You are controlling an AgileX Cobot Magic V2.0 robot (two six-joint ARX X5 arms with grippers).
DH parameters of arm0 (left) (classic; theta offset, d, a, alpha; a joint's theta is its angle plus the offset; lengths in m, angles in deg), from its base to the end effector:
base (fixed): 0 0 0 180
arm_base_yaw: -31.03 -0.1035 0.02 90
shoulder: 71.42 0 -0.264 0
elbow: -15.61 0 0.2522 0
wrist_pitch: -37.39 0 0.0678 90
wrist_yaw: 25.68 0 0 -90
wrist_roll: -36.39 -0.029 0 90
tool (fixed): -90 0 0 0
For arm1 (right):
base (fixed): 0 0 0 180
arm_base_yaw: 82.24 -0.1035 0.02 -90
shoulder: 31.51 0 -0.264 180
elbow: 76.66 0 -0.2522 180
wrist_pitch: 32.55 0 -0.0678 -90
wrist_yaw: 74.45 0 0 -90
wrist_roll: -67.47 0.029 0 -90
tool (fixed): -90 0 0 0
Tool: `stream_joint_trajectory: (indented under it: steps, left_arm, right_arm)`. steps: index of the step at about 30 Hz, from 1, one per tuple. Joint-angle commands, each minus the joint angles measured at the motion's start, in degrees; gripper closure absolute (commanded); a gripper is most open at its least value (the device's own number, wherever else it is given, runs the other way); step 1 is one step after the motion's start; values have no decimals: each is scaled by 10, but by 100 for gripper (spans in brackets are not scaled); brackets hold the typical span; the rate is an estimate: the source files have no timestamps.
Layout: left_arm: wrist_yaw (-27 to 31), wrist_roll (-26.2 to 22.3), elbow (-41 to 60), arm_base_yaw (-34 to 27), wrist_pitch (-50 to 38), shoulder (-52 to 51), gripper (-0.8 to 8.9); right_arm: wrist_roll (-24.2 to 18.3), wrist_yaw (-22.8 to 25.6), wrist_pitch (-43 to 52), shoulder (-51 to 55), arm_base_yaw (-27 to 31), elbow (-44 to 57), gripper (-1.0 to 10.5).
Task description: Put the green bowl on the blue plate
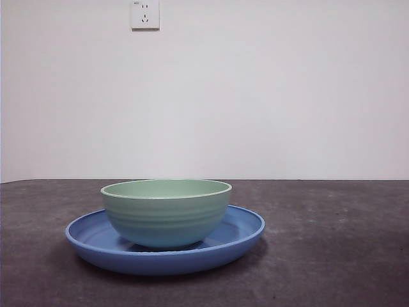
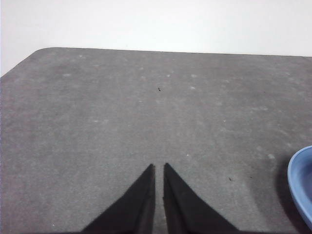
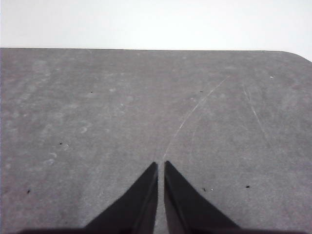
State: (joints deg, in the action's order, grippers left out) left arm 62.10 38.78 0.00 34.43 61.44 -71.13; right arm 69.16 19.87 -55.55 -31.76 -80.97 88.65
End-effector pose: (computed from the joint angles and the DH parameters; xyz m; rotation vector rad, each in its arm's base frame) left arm 0.0947 -0.0067 0.1568 -0.0400 0.1544 -0.0947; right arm 0.0958 -0.0043 0.1531 0.0254 0.1480 -0.0996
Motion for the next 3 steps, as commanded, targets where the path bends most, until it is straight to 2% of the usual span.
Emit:
stream_joint_trajectory:
  steps: [1, 3]
  left_arm:
    - [1, -6, 12, 0, 4, -1, 787]
    - [1, -7, 12, 0, 4, -1, 787]
  right_arm:
    - [-4, 2, 3, 0, 1, 3, 927]
    - [-4, 2, 3, 0, 1, 3, 927]
